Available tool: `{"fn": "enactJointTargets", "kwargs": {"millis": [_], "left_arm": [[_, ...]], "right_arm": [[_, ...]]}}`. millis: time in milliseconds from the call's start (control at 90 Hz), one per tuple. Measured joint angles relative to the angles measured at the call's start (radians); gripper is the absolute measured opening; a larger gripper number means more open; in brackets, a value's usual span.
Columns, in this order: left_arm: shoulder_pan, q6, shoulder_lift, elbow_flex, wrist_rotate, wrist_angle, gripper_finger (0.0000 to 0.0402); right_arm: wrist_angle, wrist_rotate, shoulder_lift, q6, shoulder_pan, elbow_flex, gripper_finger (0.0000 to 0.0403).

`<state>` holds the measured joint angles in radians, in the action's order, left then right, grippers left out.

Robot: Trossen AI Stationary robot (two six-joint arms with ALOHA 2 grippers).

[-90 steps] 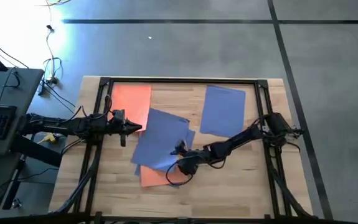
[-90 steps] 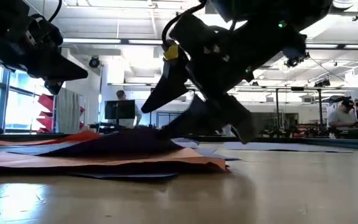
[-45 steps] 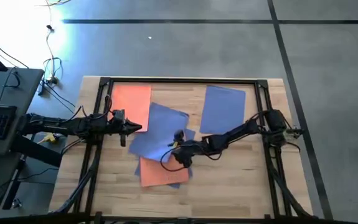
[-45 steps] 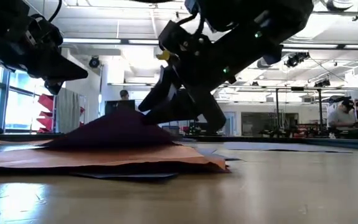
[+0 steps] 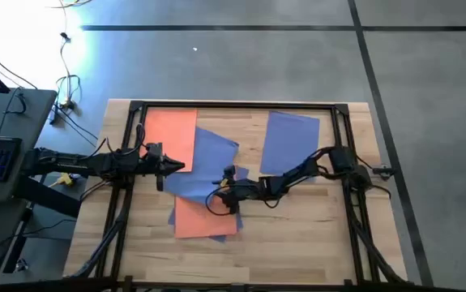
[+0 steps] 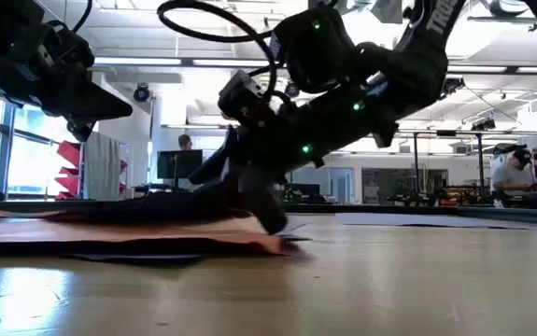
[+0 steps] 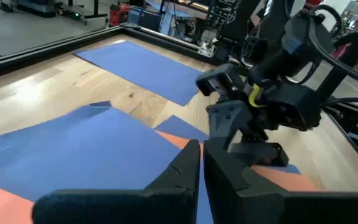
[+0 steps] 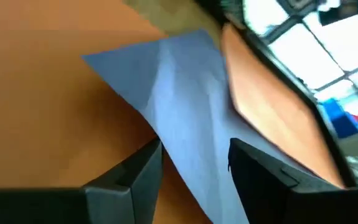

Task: Organize paper
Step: Stack the blue paper on top of the blue paper

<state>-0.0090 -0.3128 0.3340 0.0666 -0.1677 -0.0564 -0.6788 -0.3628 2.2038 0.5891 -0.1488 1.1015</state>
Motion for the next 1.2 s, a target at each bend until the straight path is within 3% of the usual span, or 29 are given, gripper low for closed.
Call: {"fn": "enactJointTargets", "kwargs": {"millis": [178, 478, 633, 778, 956, 1078, 1200], "left_arm": [[0.0, -0.002, 0.003, -0.021, -0.002, -0.034, 0.0], [0.0, -0.05, 0.037, -0.056, 0.006, -0.025, 0.0], [0.0, -0.052, 0.047, -0.056, 0.007, -0.026, 0.0], [0.0, -0.052, 0.048, -0.056, 0.008, -0.04, 0.0], [0.0, -0.052, 0.05, -0.055, 0.008, -0.062, 0.0], [0.0, -0.052, 0.05, -0.055, 0.008, -0.063, 0.0], [0.0, -0.052, 0.05, -0.055, 0.01, -0.063, 0.0]], "right_arm": [[0.037, -0.025, 0.005, 0.019, 0.028, 0.04, 0.0158], [0.404, 0.089, 0.005, 0.089, 0.04, 0.212, 0.0158], [0.435, 0.098, 0.006, 0.151, 0.035, 0.262, 0.0158], [0.466, 0.209, 0.02, 0.136, 0.059, 0.31, 0.0158], [0.541, 0.259, 0.102, 0.125, 0.089, 0.4, 0.0155], [0.565, 0.237, 0.156, 0.122, 0.091, 0.474, 0.0125], [0.586, 0.204, 0.186, 0.099, 0.085, 0.522, 0.0047]]}}
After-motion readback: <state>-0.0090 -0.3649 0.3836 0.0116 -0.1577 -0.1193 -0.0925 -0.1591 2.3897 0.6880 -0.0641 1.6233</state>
